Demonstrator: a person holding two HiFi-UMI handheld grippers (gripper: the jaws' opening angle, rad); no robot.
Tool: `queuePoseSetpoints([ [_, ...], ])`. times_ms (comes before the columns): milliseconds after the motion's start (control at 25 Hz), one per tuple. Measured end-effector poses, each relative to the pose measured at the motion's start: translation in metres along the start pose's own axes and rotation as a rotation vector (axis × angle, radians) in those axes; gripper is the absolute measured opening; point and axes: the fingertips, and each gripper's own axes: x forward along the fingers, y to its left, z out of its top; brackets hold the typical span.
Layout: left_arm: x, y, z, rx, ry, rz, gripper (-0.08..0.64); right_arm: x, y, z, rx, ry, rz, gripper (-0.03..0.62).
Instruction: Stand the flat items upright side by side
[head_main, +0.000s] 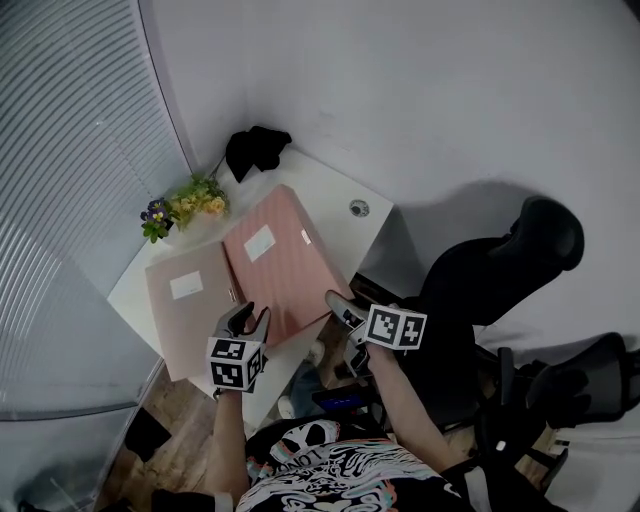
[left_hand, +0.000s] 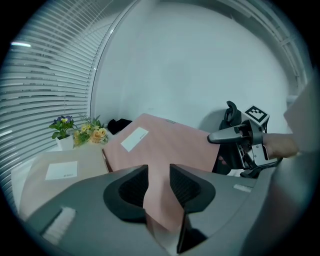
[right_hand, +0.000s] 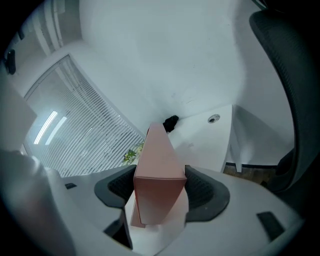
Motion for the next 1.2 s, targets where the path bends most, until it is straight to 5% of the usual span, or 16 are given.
queuePoseSetpoints([
  [1200, -0.021, 0.008, 0.007, -0.063, -0.051, -0.010, 0.129, -0.006, 0.048, 0.023, -0.360, -0.075, -0.139, 0.302],
])
